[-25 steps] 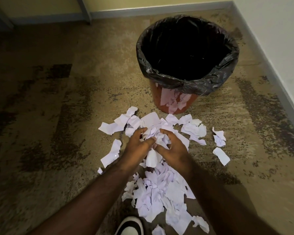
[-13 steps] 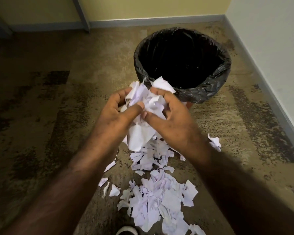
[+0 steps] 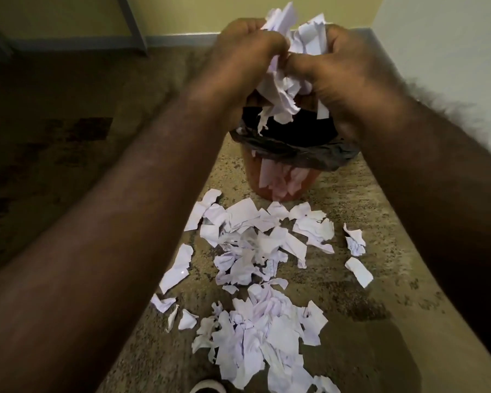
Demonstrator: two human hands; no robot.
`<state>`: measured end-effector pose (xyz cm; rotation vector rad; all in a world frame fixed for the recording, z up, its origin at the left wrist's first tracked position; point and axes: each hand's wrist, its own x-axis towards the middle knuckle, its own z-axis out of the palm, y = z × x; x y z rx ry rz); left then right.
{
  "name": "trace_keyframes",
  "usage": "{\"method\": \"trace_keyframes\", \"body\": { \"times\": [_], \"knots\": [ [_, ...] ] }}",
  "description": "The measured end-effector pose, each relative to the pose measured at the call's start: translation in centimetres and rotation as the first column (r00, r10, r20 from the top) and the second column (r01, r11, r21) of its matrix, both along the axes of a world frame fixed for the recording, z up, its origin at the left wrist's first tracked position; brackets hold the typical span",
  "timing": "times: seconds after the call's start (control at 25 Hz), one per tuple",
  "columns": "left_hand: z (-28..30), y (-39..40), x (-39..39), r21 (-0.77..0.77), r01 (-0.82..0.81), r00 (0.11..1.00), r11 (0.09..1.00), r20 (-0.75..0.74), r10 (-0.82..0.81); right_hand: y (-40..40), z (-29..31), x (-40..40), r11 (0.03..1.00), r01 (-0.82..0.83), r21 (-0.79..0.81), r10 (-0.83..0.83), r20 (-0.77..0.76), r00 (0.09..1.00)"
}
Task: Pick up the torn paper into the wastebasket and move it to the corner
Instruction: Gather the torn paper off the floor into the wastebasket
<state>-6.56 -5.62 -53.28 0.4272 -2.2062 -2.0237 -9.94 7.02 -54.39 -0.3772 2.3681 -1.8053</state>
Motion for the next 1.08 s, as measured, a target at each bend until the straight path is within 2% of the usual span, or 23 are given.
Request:
{"method": "trace_keyframes", "body": {
  "times": [0.12, 0.28, 0.52, 0.68, 0.76, 0.88, 0.96, 1.04, 1.08],
  "knots": [
    [-1.9, 1.0, -3.2, 0.069, -0.001, 0.991, 0.998, 0.130, -0.008, 0.1, -1.8, -3.2, 0.997, 0.071, -0.024, -0.067, 0.143, 0.988],
    [-4.0, 1.8, -4.5, 0.181, -0.030, 0.965, 0.983, 0.260, -0.018, 0.7, -4.9, -5.1, 0.987, 0.150, 0.059, -0.160, 0.216, 0.963],
    [-4.8, 1.9, -4.6, 0.236, -0.109, 0.960, 0.966, 0.277, 0.040, 0.8, -5.7, -5.3, 0.981, 0.186, 0.050, -0.192, 0.343, 0.920],
    [-4.5, 1.7, -4.1, 0.227, -0.156, 0.958, 0.961, 0.271, 0.091, 1.1, -5.5, -5.2, 0.978, 0.207, 0.034, -0.205, 0.359, 0.910],
    [-4.4, 1.5, -3.7, 0.248, -0.166, 0.965, 0.955, 0.242, 0.105, 1.6, -5.3, -4.8, 0.977, 0.211, 0.040, -0.213, 0.321, 0.923],
    [-4.2, 0.9, -2.5, 0.242, -0.201, 0.971, 0.949, 0.179, 0.160, 3.0, -5.2, -3.3, 0.973, 0.228, 0.041, -0.231, 0.146, 0.962],
    [-4.5, -0.1, -1.5, 0.240, -0.182, 0.982, 0.954, 0.100, 0.162, 4.7, -5.7, -1.6, 0.967, 0.256, -0.023, -0.255, 0.026, 0.967],
    [-5.5, -1.6, -0.2, 0.182, -0.191, 0.979, 0.965, -0.031, 0.200, 7.1, -6.9, 0.4, 0.937, 0.332, -0.112, -0.337, -0.030, 0.941],
    [-6.1, -2.5, 0.7, 0.097, -0.233, 0.964, 0.968, -0.107, 0.243, 8.5, -8.1, 1.3, 0.915, 0.382, -0.127, -0.390, -0.038, 0.920]
  ]
}}
